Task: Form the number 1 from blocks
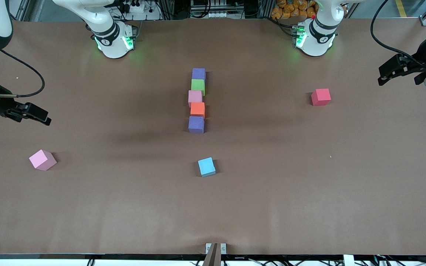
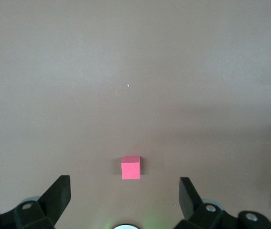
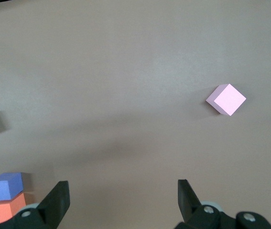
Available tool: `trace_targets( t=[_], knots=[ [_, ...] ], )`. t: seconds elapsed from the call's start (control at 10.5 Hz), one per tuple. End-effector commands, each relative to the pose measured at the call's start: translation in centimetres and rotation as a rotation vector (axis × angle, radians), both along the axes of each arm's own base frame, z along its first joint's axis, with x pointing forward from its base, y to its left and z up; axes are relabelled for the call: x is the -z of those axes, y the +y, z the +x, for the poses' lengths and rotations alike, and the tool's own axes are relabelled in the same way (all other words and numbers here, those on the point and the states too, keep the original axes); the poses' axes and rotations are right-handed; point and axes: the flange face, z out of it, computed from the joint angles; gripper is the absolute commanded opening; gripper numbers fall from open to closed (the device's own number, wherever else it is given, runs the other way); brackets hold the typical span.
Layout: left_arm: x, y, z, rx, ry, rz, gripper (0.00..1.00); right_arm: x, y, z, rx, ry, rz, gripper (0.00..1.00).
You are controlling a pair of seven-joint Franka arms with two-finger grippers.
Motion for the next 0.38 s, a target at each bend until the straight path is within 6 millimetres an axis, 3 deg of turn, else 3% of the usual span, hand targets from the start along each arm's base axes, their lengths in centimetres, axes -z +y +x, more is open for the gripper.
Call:
trace_targets(
  t=[0.0,0.29],
  knots=[
    [-0.26,0.02,-0.32,0.021,0.008,-0.021,1.00,-0.30,-0.02,0.02,-0.005,0.002,-0.002,1.00],
    [-0.11,-0.11,-0.28,0.011,0.011,-0.017,1.00,-0.48,-0.43,-0.06,-0.002,-0.002,-0.006,1.00]
  ],
)
